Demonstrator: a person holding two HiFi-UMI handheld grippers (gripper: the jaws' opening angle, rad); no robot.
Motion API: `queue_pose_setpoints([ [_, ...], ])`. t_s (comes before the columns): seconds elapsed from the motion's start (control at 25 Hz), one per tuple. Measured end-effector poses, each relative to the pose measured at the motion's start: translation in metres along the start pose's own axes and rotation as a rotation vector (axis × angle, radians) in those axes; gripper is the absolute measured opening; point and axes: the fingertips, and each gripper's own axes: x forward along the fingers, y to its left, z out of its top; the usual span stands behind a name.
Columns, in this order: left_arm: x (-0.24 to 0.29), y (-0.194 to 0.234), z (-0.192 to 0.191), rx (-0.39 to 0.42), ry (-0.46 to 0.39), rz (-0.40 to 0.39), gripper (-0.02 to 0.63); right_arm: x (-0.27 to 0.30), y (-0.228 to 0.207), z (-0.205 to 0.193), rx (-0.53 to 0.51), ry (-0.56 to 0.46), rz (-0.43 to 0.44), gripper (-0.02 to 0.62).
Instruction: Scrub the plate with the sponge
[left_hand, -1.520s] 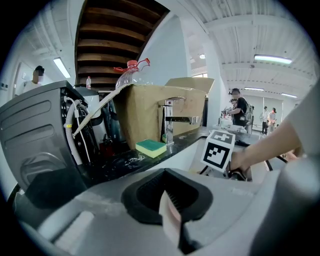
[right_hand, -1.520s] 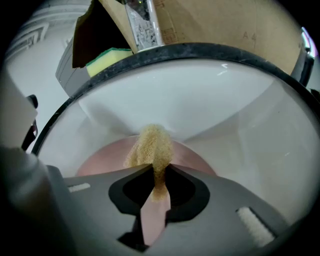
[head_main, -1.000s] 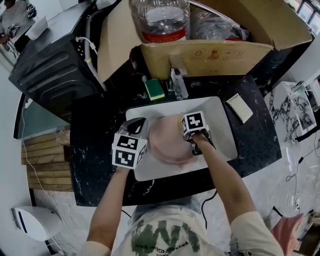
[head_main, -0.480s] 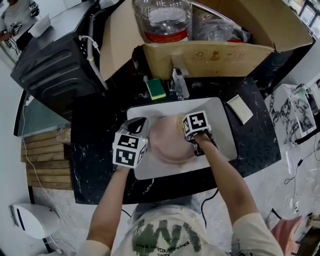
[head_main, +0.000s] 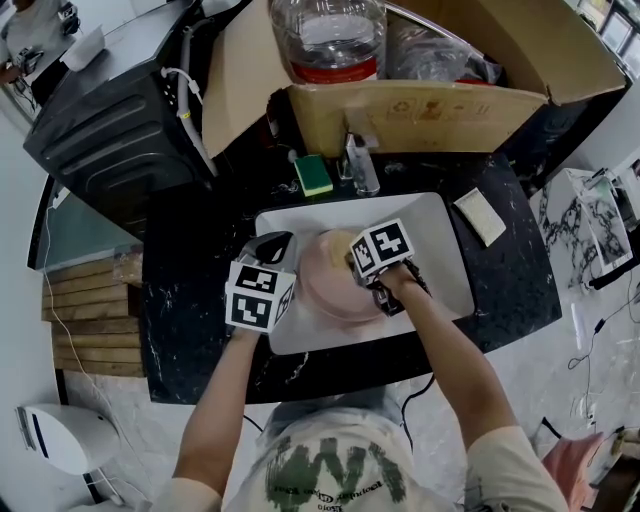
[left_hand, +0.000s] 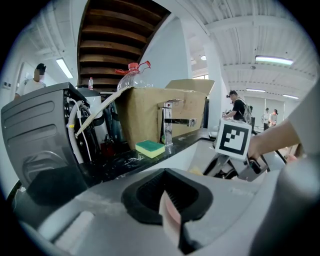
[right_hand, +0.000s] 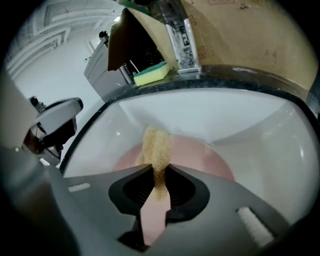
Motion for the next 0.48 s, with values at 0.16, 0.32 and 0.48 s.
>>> queue_pose_setpoints([
  [0.16, -0.002, 0.001, -0.004, -0.004, 0.005, 0.005, 0.005, 0.005, 0.024, -0.004, -0.018, 0.034, 0.069, 0.063],
  [0.32, -0.005, 0.004, -0.007, -0.008, 0.01, 0.009, 0.005, 0.011, 0.042, -0.011, -0.03, 0.073, 0.126, 0.063],
  [0.48, -0.007, 0.006, -0.008, -0.011, 0.01, 0.013, 0.005, 0.018, 0.055, -0.02, -0.048, 0.119, 0.169, 0.063],
])
